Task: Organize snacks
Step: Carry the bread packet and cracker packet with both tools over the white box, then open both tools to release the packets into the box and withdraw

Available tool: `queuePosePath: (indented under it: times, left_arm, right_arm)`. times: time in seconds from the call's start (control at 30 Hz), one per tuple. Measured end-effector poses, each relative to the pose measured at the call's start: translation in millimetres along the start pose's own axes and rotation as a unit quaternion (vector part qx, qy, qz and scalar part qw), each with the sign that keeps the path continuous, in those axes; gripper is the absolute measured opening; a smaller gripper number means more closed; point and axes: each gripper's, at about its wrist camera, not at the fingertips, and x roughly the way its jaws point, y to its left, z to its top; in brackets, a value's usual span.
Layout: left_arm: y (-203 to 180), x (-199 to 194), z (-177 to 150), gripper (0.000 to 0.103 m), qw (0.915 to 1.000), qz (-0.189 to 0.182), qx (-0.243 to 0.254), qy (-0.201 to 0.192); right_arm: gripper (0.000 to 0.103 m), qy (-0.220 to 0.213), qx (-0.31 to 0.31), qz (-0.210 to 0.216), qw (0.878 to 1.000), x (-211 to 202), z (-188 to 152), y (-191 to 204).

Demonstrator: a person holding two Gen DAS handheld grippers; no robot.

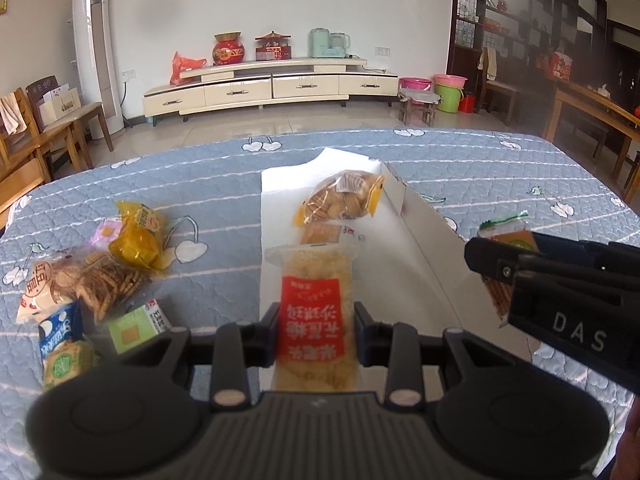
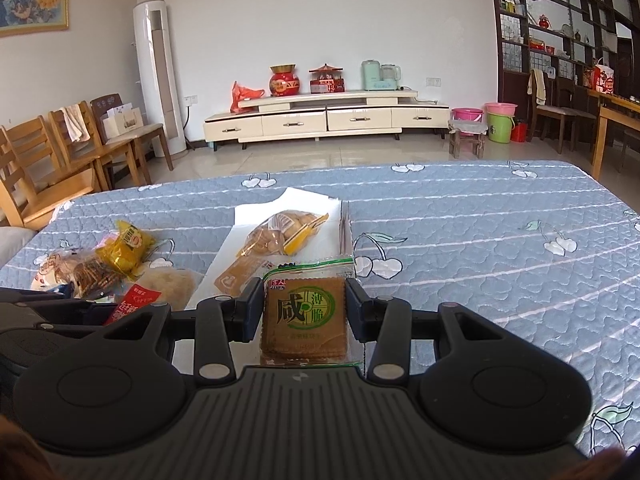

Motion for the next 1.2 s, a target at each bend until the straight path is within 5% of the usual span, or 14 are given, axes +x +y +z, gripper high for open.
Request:
queuePosePath:
  times: [0.57,0.73,0.87,1.1,1.2]
  left_arm:
    - [-4.1,9.0,-3.9,0.034,0.9997,-0.020,0.000,0.011]
    - [-7.2,8.1,-2.7,0.035,0.9994,-0.032,0.004,0.007]
    - [-5.7,3.6,-0.7,0.061,0.9992,-0.041,-0.002,-0.004]
    - [-1.5,-12.4,2.6,0.085,0.9998,-0.014,-0.008,-0.012]
    - [5.5,-21.0,4.2,0.096,0.9998,0.011,-0.013,-0.011]
  right_arm:
    - [0.056,0.013,-0.003,-0.002,1.000,4.1,0.1,-3.2]
    - [0.068,0.002,0.001,-0.011,1.000,0.9,2.2,-3.9]
    - [0.077,-0.014,0.004,-0.020,1.000,-4.7,4.9,-5.0]
    - [0.103,-0.031,0.001,-0.030,0.999,-12.7,5.0,-3.3]
    - [0.103,-0.037,-0.001,-0.040,0.999,-16.6,5.2,-0.6]
